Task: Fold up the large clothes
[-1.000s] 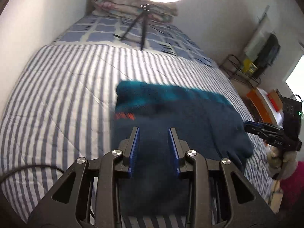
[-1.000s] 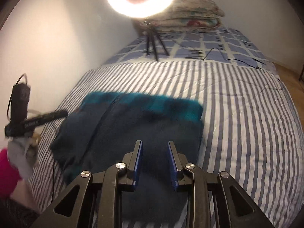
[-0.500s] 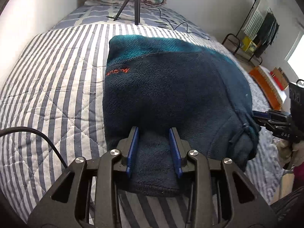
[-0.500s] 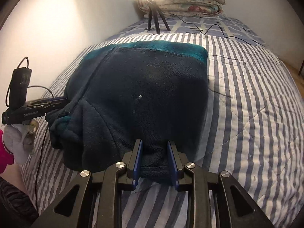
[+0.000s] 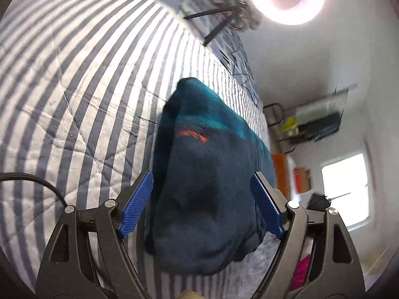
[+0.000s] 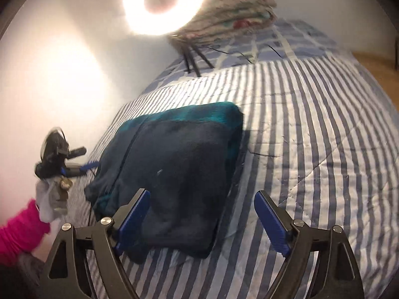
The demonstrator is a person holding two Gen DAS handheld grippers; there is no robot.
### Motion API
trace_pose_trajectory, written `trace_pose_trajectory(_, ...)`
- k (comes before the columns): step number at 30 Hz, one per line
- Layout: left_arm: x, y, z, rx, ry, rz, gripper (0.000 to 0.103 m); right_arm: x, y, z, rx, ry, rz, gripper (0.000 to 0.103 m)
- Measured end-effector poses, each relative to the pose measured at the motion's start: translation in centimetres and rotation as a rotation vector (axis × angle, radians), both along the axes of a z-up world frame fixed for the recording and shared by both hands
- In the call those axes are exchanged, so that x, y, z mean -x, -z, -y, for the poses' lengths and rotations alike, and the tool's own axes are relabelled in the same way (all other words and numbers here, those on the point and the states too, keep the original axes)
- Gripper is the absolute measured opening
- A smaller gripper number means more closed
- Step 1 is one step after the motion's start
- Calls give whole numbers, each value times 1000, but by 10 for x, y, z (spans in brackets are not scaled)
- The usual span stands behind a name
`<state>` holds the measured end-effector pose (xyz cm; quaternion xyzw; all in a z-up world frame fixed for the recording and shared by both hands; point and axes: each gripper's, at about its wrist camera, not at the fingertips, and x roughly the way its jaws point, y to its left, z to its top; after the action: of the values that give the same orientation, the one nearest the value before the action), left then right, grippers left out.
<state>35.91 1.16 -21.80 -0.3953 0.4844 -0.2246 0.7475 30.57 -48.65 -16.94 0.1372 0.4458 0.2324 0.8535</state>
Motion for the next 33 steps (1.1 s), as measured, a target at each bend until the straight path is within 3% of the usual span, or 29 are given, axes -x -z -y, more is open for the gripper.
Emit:
trace_pose_trajectory(10, -16, 29, -4, 75, 26, -52, 82, -45, 47, 21, -176, 9, -153, 89)
trace_pose_trajectory(15, -11, 34, 4, 34, 45, -45, 82, -51, 69, 19, -265, -14, -195, 90)
trace_pose_trajectory(23, -17, 39, -4, 104, 60, -54, 82, -55, 69, 21, -289, -60, -206, 90)
trace_pose_trajectory(33, -39, 38, 31, 28, 158, -59, 82, -69, 71, 1, -325, -131, -206, 89)
